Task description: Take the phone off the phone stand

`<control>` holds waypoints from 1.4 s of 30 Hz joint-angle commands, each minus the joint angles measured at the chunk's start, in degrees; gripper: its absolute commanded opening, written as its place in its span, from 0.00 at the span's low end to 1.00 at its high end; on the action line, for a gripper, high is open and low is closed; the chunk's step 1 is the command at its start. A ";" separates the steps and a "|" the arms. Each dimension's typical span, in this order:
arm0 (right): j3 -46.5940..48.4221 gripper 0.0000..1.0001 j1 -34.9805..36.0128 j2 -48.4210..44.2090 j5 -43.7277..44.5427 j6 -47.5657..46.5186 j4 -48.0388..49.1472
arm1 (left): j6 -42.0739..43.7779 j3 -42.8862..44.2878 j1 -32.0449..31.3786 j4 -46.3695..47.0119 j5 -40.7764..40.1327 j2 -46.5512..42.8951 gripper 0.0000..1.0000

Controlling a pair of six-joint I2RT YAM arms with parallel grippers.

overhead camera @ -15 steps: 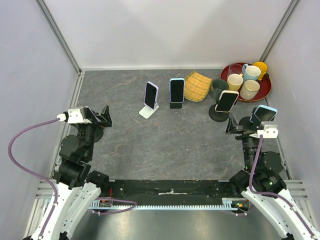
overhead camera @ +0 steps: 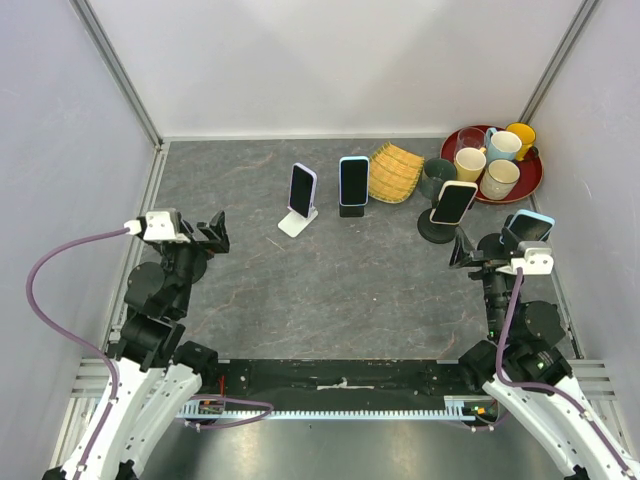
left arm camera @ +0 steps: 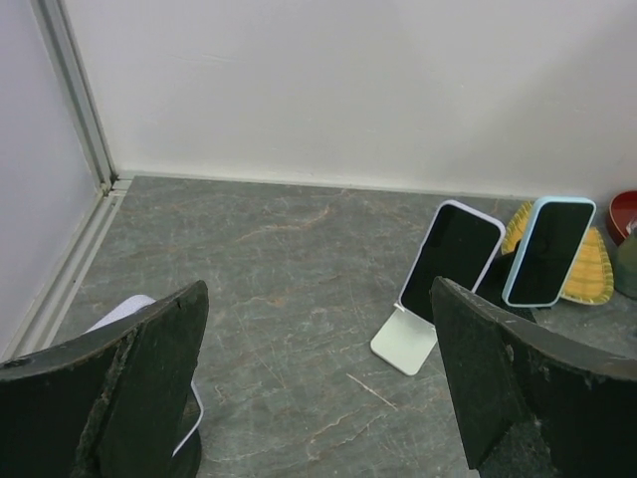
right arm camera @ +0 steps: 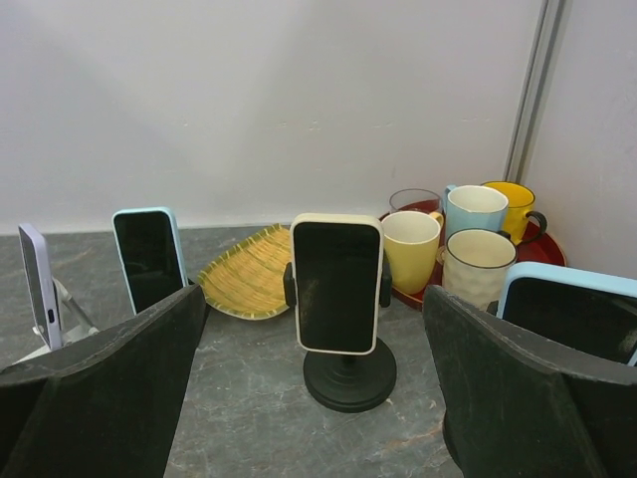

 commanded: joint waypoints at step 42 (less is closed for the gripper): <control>-0.93 0.98 0.22 -8.71 -5.70 3.90 3.24 | 6.30 34.77 0.21 15.25 33.98 72.09 1.00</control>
